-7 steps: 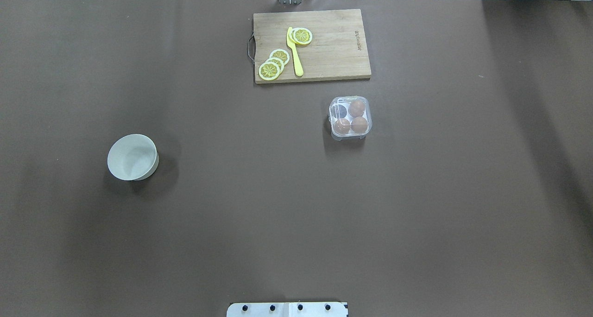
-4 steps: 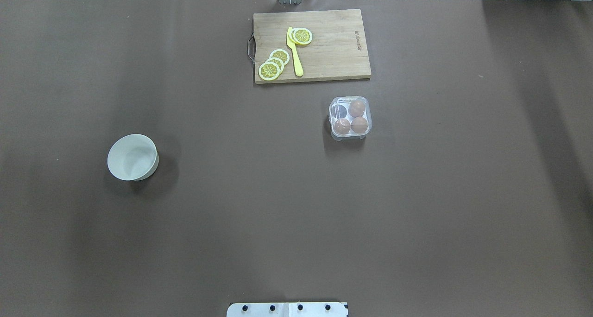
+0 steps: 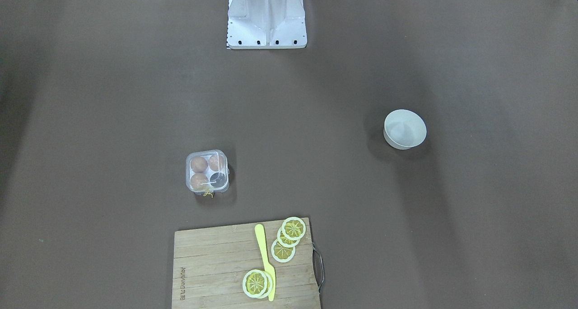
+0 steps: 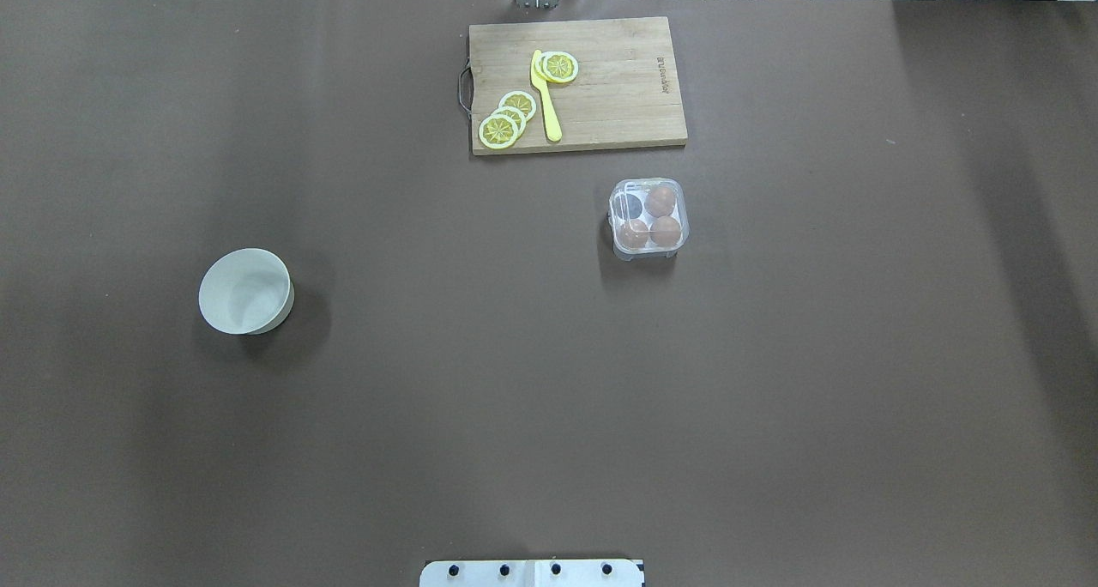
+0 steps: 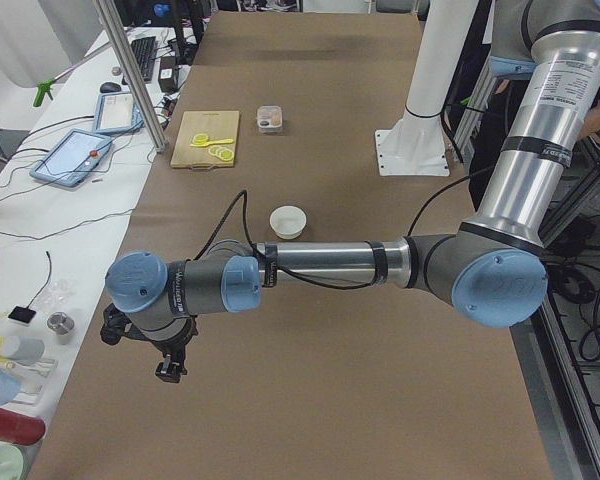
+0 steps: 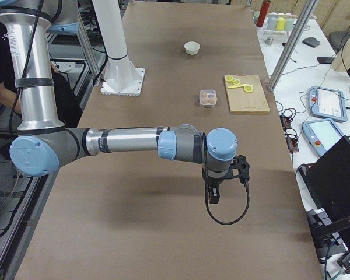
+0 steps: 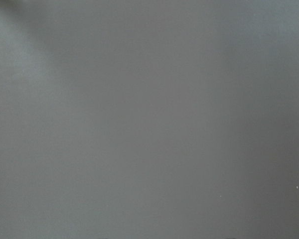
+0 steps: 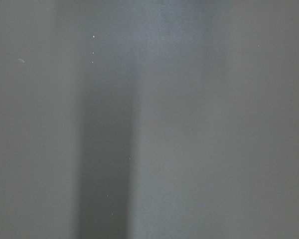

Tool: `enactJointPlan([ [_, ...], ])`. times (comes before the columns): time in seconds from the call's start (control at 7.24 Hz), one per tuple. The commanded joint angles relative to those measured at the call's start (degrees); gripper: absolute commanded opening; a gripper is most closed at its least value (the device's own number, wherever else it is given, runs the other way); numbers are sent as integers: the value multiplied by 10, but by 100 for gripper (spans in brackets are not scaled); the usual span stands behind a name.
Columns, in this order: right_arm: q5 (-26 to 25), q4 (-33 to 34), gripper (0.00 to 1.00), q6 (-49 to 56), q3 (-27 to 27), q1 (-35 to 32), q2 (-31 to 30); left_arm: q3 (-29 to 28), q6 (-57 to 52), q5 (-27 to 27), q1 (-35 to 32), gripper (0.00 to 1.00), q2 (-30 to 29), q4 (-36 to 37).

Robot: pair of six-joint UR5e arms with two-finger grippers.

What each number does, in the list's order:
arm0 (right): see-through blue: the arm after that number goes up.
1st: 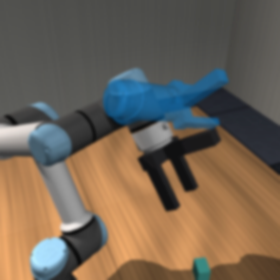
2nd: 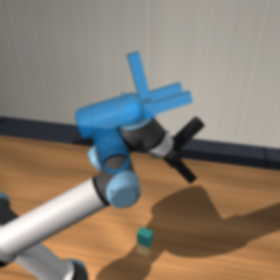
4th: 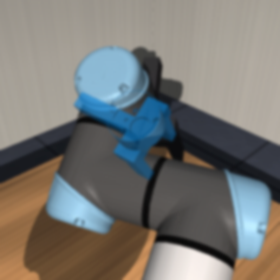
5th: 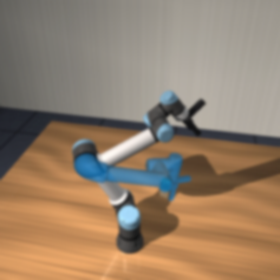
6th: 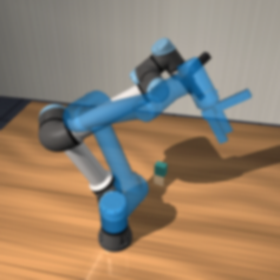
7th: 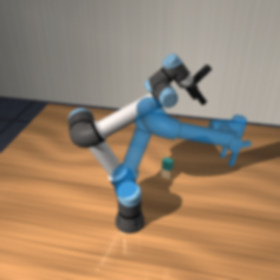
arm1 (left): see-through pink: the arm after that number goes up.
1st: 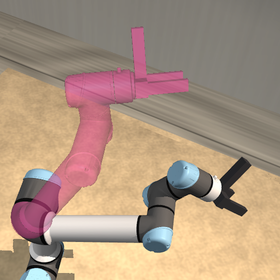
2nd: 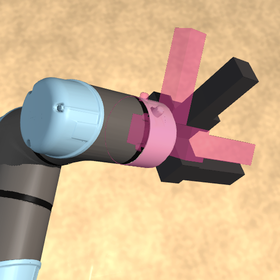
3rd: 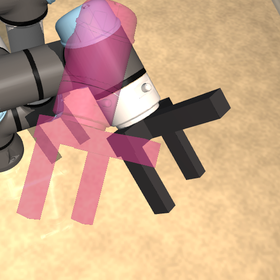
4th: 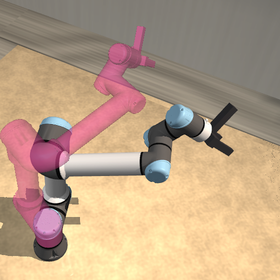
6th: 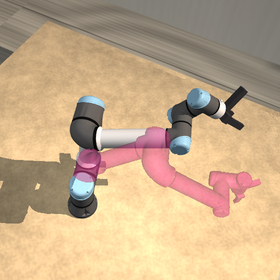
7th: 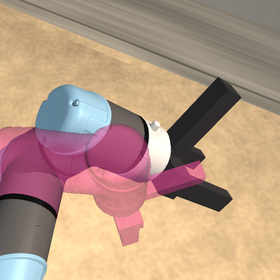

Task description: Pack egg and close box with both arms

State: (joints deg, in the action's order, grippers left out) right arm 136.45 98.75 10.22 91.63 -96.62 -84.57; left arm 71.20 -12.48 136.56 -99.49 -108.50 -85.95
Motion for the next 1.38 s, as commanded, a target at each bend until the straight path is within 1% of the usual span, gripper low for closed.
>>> enactJointPlan([
  [0.0,-13,-21,100,13,31,-1,-2,9,1,3,0,86,7,-3],
  [0.14,-21,-22,100,63,32,-2,-2,25,1,3,0,86,14,-3],
  [0.28,-23,-26,100,162,29,-2,-9,33,1,3,0,86,14,-3],
  [0.41,-26,-27,100,174,28,-1,-18,34,0,3,-1,86,14,-3],
  [0.55,-44,-27,100,134,29,-1,-12,36,0,3,-2,86,14,-4],
  [0.69,-51,-27,100,29,32,0,-10,36,0,3,-2,86,14,-5],
  [0.83,-48,-26,100,-14,32,1,-8,36,0,3,-2,86,15,-5],
  [1.24,-45,-26,100,-19,29,3,-7,36,0,3,-2,86,14,-5],
])
